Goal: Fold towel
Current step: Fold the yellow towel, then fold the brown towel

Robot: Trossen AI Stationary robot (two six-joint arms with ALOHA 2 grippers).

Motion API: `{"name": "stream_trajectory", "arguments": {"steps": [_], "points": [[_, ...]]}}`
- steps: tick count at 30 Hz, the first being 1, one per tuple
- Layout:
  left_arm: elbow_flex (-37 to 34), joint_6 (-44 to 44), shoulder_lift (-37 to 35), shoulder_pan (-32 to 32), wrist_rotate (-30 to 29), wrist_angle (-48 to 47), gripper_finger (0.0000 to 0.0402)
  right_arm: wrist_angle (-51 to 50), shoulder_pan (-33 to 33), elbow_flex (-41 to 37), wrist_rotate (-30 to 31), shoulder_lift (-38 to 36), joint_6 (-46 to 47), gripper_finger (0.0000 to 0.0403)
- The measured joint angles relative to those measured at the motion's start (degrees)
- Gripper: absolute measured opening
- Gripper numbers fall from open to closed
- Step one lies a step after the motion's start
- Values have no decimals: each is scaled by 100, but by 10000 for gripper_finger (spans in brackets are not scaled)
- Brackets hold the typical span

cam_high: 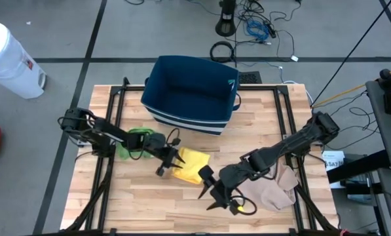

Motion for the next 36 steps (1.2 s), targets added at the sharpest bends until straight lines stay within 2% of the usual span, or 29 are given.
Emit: {"name": "stream_trajectory", "arguments": {"steps": [5, 10, 14, 19, 22, 29, 36], "points": [[753, 382, 526, 4, -33, -1017, 119, 3, 72, 9, -1, -208, -3, 210], [1443, 299, 1246, 4, -302, -1475, 119, -137, 154, 13, 20, -256, 152, 210], [1918, 176, 1588, 15, -917, -1707, 119, -396, 244, 13, 110, -256, 400, 210], [2222, 104, 1648, 278, -1282, -1965, 119, -774, 417, 13, 484, -254, 619, 210], [2392, -78, 1652, 486, -1306, -1999, 119, -939, 473, 13, 512, -252, 800, 210], [2634, -110, 1652, 693, -1270, -2009, 119, -1374, 678, 13, 1257, -252, 1095, 210], [3039, -122, 1650, 481, -1097, -1984, 119, -2489, 775, 5, 1574, -250, 2732, 210]]}}
